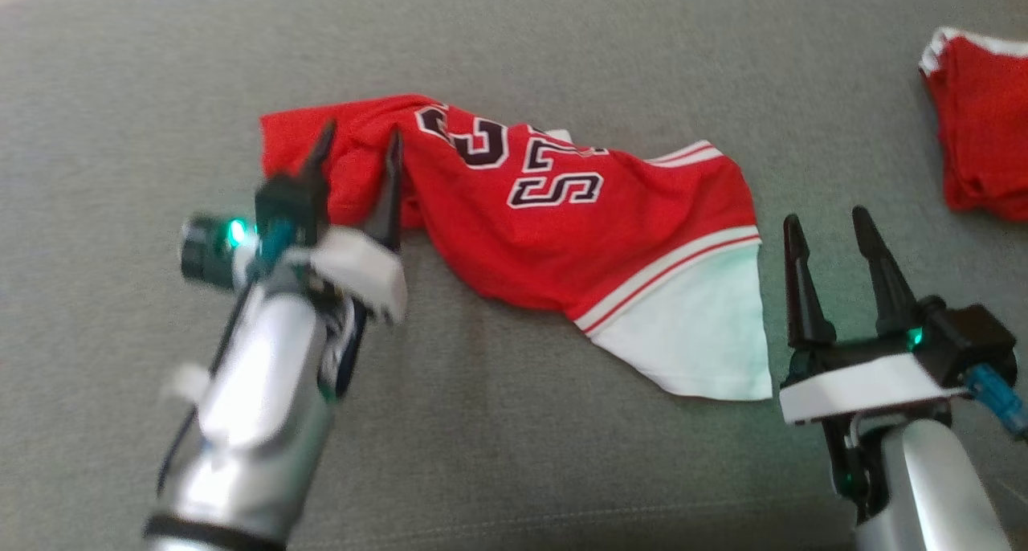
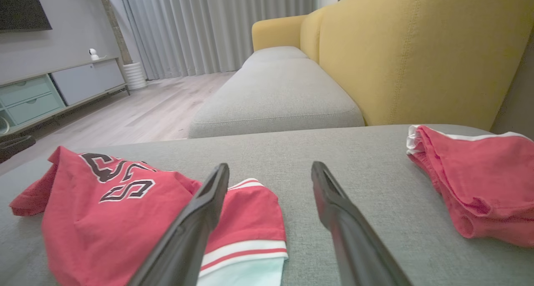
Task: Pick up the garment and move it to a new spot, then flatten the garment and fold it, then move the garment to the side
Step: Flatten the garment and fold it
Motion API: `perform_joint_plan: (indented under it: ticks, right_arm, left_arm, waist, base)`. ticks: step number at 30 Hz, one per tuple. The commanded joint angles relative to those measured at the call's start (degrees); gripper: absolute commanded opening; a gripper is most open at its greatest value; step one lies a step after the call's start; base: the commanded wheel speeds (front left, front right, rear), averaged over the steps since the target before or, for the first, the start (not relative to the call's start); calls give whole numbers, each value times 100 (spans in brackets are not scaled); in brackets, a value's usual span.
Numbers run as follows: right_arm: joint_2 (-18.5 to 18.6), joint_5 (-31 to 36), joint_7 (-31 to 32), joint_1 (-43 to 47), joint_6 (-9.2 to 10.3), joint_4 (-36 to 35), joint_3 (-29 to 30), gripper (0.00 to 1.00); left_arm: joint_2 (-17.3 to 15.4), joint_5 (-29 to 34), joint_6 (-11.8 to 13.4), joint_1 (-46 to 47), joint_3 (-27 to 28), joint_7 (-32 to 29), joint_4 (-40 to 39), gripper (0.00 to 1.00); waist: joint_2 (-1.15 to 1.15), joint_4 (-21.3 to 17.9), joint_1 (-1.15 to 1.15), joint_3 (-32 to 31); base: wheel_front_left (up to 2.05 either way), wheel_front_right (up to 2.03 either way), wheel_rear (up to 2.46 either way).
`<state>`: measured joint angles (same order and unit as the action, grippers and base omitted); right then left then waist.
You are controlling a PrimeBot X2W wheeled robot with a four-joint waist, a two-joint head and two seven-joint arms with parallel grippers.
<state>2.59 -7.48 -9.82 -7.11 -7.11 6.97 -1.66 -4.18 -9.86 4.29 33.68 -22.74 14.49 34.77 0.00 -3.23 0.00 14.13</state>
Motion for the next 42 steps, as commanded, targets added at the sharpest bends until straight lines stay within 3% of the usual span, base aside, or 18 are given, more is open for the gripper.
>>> perform_joint_plan:
  ticks: [1, 8, 13, 25, 31, 35, 37, 38, 40, 41, 42]
  right_arm:
    - [29, 16, -33, 75, -37, -144, -137, 100]
    - [29, 0, 2, 162, -37, -160, -168, 100]
    - [29, 24, 51, 143, -37, -234, -255, 100]
    - [29, 77, 80, 41, -37, -337, -181, 100]
    - [29, 50, 39, -11, -37, -300, -204, 100]
    - [29, 34, 20, -35, -37, -291, -217, 100]
    - [29, 34, 11, -45, -37, -279, -206, 100]
    - [29, 34, 8, -50, -37, -271, -198, 100]
    - [29, 35, 5, -60, -37, -254, -190, 100]
    - [29, 34, 5, -64, -37, -243, -194, 100]
    - [29, 32, 5, -68, -37, -233, -202, 100]
  left_arm:
    - [-62, -81, -52, -218, 242, 50, -398, 100]
    - [29, -322, -235, -998, 228, 51, -401, 100]
    - [93, -565, -359, -942, 152, 51, 42, 100]
    - [127, -755, -257, -251, 122, 51, 789, 100]
    - [129, -708, -42, -47, 153, 51, 941, 100]
    - [118, -679, -77, 66, 249, 51, 1071, 100]
    - [118, -639, -116, 113, 256, 51, 1095, 75]
    - [119, -626, -135, 129, 255, 51, 1097, 51]
    - [122, -606, -182, 140, 217, 51, 1138, 24]
    - [124, -600, -205, 142, 182, 51, 1186, 0]
    - [125, -599, -234, 149, 142, 51, 1248, 0]
  waist:
    - [0, 200, 0, -229]
    - [0, 351, 0, -383]
    - [0, 278, 0, -286]
    - [0, -188, 0, 71]
    - [0, -269, 0, 137]
    - [0, -303, 0, 170]
    - [0, -305, 0, 177]
    - [0, -304, 0, 178]
    - [0, -300, 0, 172]
    - [0, -298, 0, 166]
    - [0, -297, 0, 159]
  base:
    - [0, 0, 0]
    - [0, 0, 0]
    - [0, 0, 0]
    - [0, 0, 0]
    - [0, 0, 0]
    - [0, 0, 0]
    - [0, 0, 0]
    - [0, 0, 0]
    - [0, 0, 0]
    - [0, 0, 0]
    - [0, 0, 0]
